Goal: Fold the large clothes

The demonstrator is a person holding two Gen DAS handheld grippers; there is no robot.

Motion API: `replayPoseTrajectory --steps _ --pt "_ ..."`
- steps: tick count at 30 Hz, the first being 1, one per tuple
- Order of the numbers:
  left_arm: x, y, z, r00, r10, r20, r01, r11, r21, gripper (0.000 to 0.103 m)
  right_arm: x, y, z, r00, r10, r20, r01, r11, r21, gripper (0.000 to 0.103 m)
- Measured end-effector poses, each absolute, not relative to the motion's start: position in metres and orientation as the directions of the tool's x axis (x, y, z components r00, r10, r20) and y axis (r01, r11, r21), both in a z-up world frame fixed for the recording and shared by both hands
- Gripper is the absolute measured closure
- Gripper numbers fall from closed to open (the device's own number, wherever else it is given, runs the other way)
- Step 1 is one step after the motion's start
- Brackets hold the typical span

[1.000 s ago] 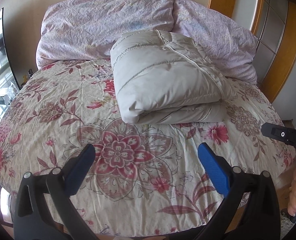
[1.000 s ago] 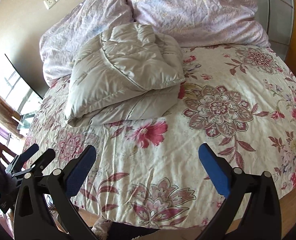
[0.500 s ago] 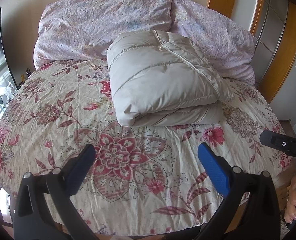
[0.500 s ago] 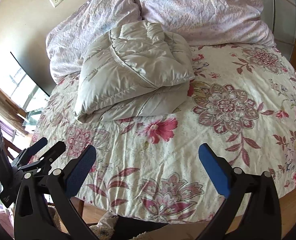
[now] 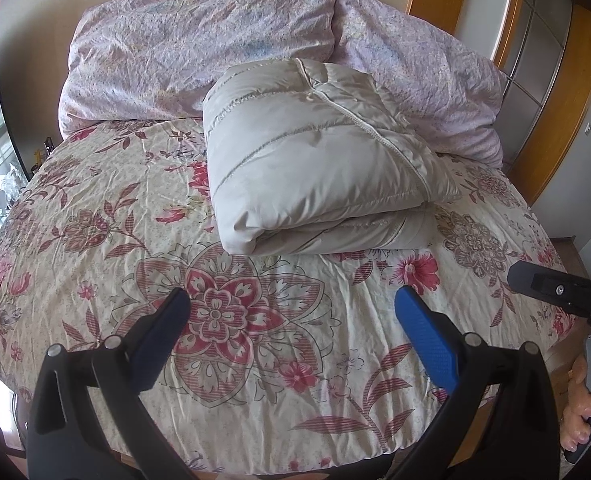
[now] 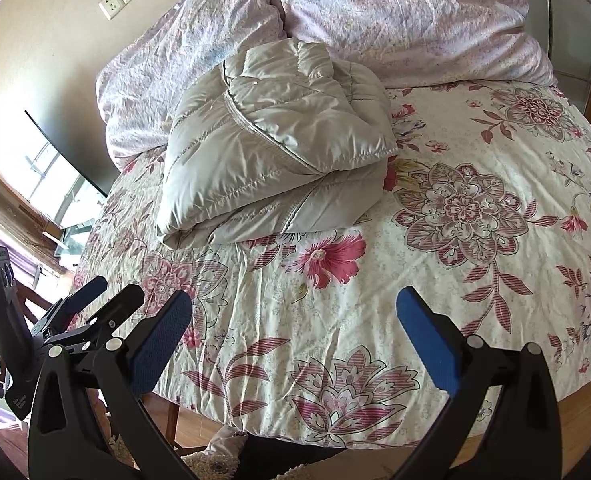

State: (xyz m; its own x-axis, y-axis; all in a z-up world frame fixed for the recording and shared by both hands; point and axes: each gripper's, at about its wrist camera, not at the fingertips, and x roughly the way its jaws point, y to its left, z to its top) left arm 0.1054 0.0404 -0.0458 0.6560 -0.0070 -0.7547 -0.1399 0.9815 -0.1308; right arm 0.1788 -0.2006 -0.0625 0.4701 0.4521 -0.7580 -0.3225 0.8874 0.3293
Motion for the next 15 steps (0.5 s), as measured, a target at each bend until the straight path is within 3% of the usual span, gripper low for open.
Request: replayPoseTrajectory --steps 15 --pt "0.1082 0.0353 -0.0447 0.657 -0.036 -0.753 -0.115 0.982 -0.148 0.002 0.1796 -0.1994 -0.0636 0.468 0.457 -0.756 -0.323 0.885 0.336 0.001"
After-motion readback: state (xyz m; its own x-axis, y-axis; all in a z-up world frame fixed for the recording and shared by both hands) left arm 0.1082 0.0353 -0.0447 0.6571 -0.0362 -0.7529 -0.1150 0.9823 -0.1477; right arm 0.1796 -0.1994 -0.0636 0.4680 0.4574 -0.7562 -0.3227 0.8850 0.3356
